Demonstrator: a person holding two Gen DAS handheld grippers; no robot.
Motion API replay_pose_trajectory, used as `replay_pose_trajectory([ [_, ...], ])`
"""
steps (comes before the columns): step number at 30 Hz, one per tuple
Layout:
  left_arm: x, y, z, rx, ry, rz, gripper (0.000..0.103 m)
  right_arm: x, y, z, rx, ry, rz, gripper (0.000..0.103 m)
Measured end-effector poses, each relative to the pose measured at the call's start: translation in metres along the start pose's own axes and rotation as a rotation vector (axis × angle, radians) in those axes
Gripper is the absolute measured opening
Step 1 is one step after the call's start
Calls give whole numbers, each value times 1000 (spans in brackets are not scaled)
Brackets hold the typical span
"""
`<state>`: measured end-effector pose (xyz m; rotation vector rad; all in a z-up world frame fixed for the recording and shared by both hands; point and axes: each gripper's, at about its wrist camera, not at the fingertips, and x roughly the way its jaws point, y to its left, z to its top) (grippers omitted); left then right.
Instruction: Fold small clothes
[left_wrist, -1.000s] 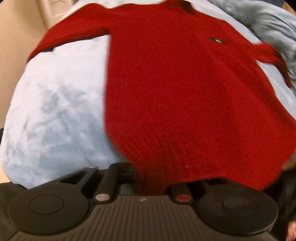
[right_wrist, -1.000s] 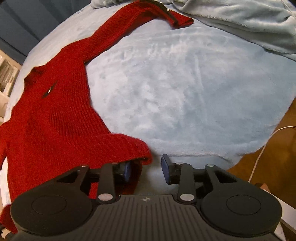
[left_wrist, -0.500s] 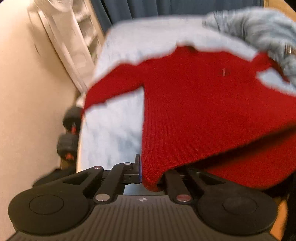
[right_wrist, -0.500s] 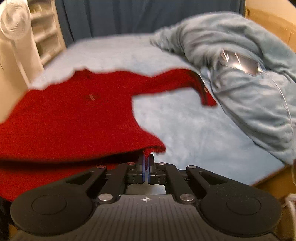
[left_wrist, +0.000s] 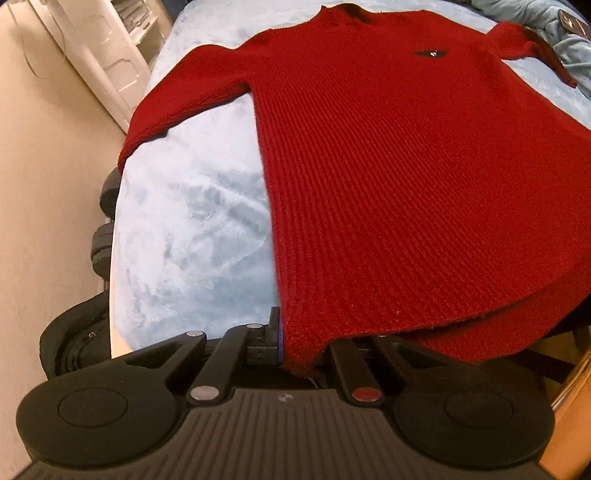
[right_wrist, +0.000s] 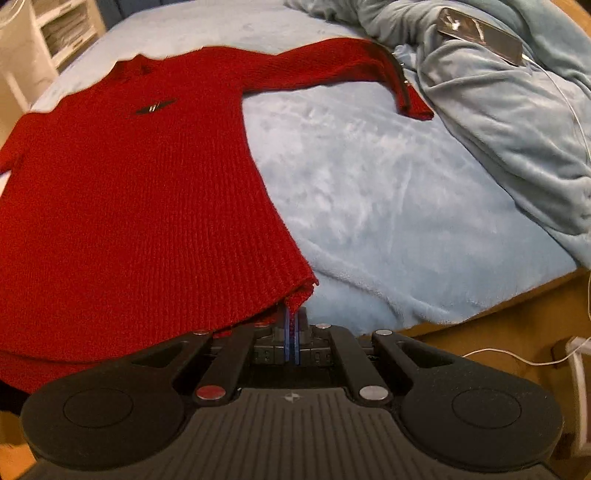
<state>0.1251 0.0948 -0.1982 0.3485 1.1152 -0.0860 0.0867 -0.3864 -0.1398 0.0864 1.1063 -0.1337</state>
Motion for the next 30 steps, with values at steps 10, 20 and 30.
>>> replay_pose_trajectory([
  [10, -54, 14, -12, -80, -222, -93, 72, -55, -3, -4, -114, -4, 3, 23],
  [20, -40, -5, 14, 37, -114, -28, 84, 0, 67, 113, -128, -166, 93, 36],
  [30, -39, -23, -48, 337, -41, 26, 103, 103, 122, 175, -104, -79, 130, 36],
])
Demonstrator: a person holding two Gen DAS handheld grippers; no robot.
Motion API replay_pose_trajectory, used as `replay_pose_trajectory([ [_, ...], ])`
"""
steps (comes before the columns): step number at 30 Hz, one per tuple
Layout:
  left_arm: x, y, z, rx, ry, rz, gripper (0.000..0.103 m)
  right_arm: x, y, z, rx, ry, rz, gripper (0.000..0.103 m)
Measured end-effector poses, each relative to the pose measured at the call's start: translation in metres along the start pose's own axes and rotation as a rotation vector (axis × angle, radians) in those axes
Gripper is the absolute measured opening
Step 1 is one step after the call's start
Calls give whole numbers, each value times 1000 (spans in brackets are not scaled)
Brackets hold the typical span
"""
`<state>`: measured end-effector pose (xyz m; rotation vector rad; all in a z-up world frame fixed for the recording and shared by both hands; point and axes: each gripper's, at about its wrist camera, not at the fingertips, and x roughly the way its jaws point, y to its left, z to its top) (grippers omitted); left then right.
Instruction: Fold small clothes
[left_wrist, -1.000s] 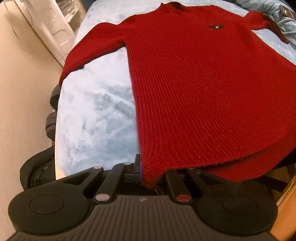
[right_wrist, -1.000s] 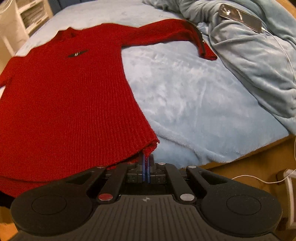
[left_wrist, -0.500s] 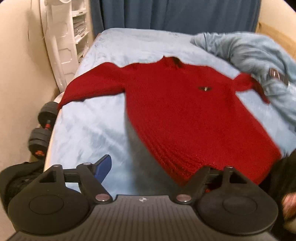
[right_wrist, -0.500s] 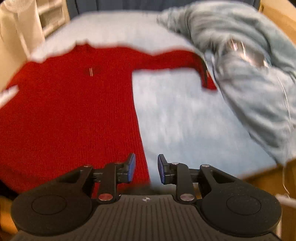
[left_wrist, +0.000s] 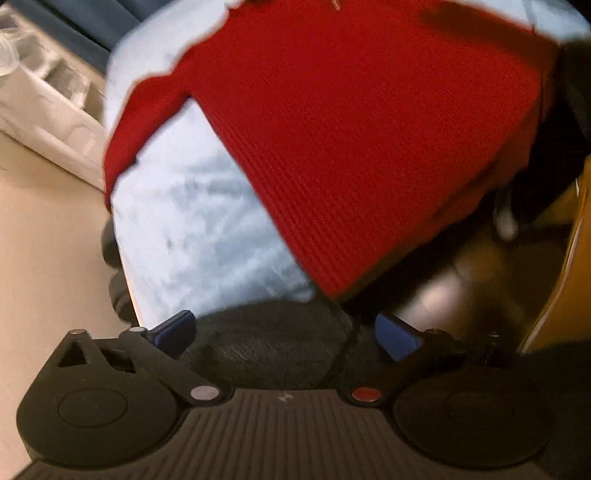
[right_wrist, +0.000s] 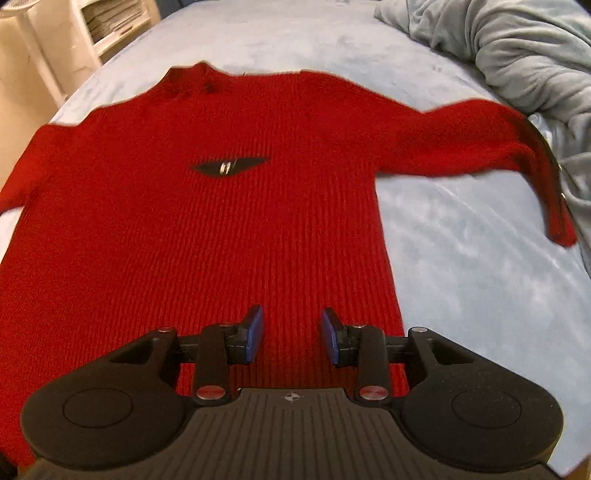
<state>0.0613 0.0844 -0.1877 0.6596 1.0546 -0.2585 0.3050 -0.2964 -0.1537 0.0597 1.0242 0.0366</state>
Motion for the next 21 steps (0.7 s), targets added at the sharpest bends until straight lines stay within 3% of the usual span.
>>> replay_pose_trajectory([
  [4, 0, 39, 22, -320, -58, -34, 103, 24, 8, 25, -3, -73, -24, 46],
  [8, 22, 90, 52, -678, -120, -29, 103, 55, 5, 18, -61, 32, -85, 48],
  [9, 33, 103, 61, -750, -121, -21, 103, 53, 2, 9, -79, 17, -71, 48],
  [11, 55, 123, 75, -850, -125, 1, 103, 40, -4, -11, -134, -11, -59, 48],
  [16, 112, 169, 105, -1052, -106, 88, 103, -8, -34, -76, -120, 8, -43, 48],
  [18, 130, 191, 110, -1180, -110, 77, 103, -27, -42, -94, -106, 8, -61, 48],
  [21, 146, 225, 105, -1380, -135, 30, 103, -54, -54, -99, 37, -15, -56, 49],
])
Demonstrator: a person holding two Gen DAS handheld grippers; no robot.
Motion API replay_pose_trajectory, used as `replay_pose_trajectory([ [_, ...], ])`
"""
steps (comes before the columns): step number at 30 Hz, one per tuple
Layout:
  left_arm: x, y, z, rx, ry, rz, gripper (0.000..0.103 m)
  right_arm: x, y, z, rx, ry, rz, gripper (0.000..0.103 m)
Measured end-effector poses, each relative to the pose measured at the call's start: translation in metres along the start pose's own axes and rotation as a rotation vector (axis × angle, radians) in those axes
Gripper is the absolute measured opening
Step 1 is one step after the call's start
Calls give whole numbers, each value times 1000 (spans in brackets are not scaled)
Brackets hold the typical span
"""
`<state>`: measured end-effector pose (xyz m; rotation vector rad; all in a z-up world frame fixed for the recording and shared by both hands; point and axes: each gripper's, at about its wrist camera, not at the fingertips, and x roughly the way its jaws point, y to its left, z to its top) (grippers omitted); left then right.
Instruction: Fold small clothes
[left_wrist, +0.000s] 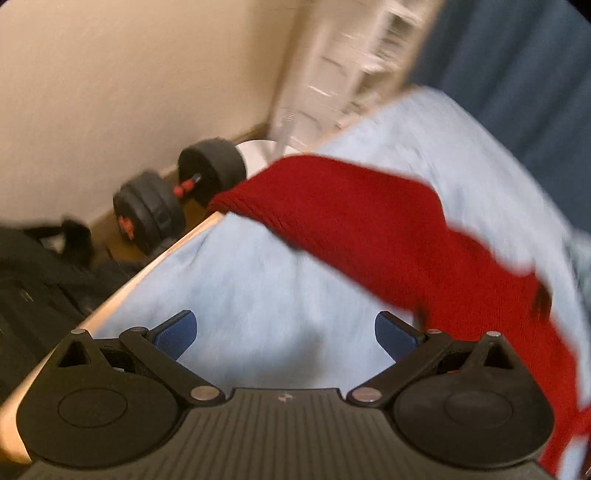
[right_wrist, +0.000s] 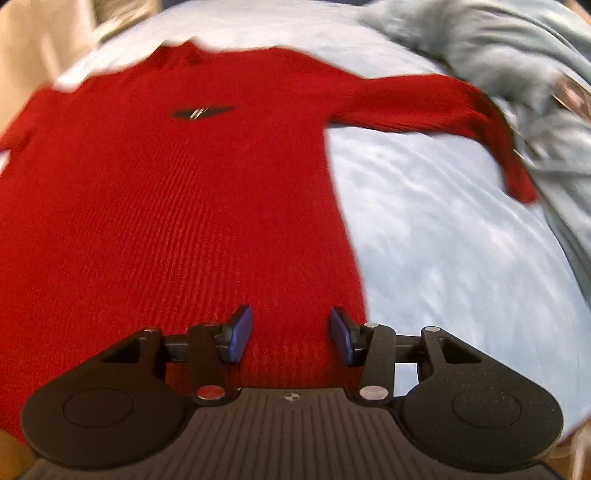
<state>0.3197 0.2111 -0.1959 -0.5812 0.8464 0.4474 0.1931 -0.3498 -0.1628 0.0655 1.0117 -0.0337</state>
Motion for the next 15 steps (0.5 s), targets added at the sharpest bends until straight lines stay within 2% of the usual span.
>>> replay_pose_trajectory([
  [3, 13, 15, 23, -183, 5, -68, 103, -14, -2, 9, 104, -28, 16, 50],
  [6, 36, 26, 41, -324, 39, -146, 103, -13, 11, 17, 60, -38, 26, 50],
  [9, 64, 23, 56, -363, 112, -221, 103, -8, 25, 22, 19, -32, 23, 50],
  [12, 84, 18, 65, -410, 104, -195, 98, 0, 26, 22, 14, -1, 23, 50],
  [13, 88, 15, 68, -414, 90, -173, 77, 1, 26, 21, 9, 8, 19, 50],
  [14, 90, 12, 73, -392, 68, -144, 20, 1, 27, 21, 1, 15, 16, 50],
  [15, 93, 7, 80, -363, 58, -98, 17, -1, 28, 21, -9, 18, 12, 50],
])
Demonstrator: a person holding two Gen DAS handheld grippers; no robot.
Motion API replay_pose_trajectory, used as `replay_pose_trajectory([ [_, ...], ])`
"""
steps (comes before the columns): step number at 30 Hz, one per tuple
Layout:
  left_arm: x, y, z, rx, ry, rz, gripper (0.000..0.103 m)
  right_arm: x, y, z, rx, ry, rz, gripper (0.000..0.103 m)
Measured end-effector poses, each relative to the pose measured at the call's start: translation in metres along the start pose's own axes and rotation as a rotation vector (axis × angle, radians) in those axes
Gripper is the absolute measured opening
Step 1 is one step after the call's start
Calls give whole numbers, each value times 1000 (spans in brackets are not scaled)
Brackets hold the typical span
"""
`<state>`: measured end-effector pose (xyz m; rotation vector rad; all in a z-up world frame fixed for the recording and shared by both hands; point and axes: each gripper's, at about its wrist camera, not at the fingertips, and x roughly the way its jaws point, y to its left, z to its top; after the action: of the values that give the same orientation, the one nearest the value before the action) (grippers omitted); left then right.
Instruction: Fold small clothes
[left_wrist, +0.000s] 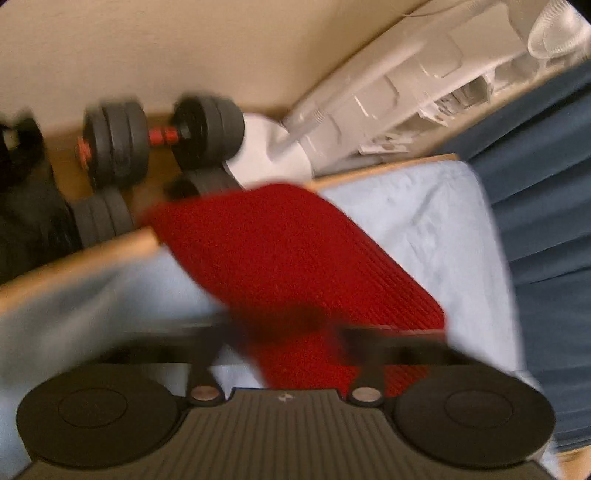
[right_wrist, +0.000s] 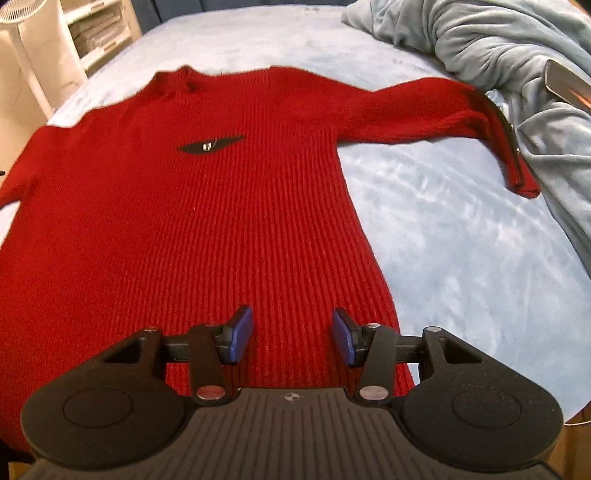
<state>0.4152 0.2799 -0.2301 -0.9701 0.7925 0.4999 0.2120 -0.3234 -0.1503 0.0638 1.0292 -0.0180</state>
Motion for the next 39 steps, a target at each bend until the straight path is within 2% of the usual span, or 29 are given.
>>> replay_pose_trajectory([
  [2, -9, -10, 5, -7, -55, 6, 17, 3, -1, 1, -11, 1, -8, 50],
  [4, -28, -37, 5, 69, -118, -15, 17, 7, -4, 2, -5, 1, -6, 50],
  [6, -57, -84, -9, 229, -201, -81, 17, 9, -7, 3, 8, 0, -1, 50],
  [8, -91, -141, -44, 431, -254, -214, 14, 10, -8, 2, 13, -6, 8, 50],
  [9, -104, -167, -69, 525, -250, -289, 15, 11, -8, 2, 15, -6, 9, 50],
  [12, -122, -211, -169, 837, -185, -420, 16, 8, -10, 1, 30, -13, 16, 50],
  [13, -117, -211, -204, 928, -130, -430, 23, 6, -11, 1, 32, -18, 16, 50],
  [14, -107, -205, -239, 1028, -60, -411, 36, 4, -13, 1, 30, -22, 15, 50],
  [15, -93, -192, -272, 1135, 27, -363, 46, 2, -17, 1, 26, -23, 11, 50],
  [16, -81, -178, -292, 1200, 90, -305, 59, 1, -21, 1, 26, -26, 5, 50],
  [17, -72, -159, -301, 1221, 138, -256, 59, -1, -26, 1, 31, -31, -3, 50],
  [19, -69, -134, -287, 1172, 182, -246, 63, -1, -37, -1, 51, -27, -19, 50],
  [20, -71, -125, -272, 1127, 181, -247, 77, 1, -43, -1, 70, -20, -26, 50],
  [22, -81, -115, -231, 1037, 94, -246, 91, 7, -51, -2, 116, -9, -28, 50],
  [24, -83, -119, -188, 967, 17, -224, 92, 9, -56, 1, 172, -20, -18, 50],
  [27, -68, -144, -142, 882, 16, -215, 94, 8, -59, 11, 261, -77, 30, 50],
  [29, -48, -166, -135, 895, 52, -196, 100, 11, -63, 31, 334, -103, 102, 50],
  [31, -25, -190, -138, 952, 64, -148, 100, 19, -67, 63, 406, -146, 170, 50],
  [33, -2, -202, -154, 1016, 90, -80, 100, 33, -65, 101, 416, -202, 203, 62],
  [34, 7, -205, -159, 1045, 100, -51, 99, 44, -61, 121, 398, -223, 200, 66],
  [35, 16, -209, -164, 1074, 101, -21, 92, 58, -57, 139, 373, -225, 196, 73],
  [36, 19, -206, -169, 1091, 98, -19, 83, 75, -50, 159, 337, -208, 180, 74],
  [37, 23, -205, -171, 1107, 105, -26, 61, 90, -43, 172, 297, -190, 163, 74],
  [38, 24, -202, -172, 1123, 96, -23, 45, 109, -34, 185, 230, -171, 144, 74],
  [39, 25, -200, -171, 1134, 77, -34, 33, 123, -28, 192, 179, -155, 124, 74],
])
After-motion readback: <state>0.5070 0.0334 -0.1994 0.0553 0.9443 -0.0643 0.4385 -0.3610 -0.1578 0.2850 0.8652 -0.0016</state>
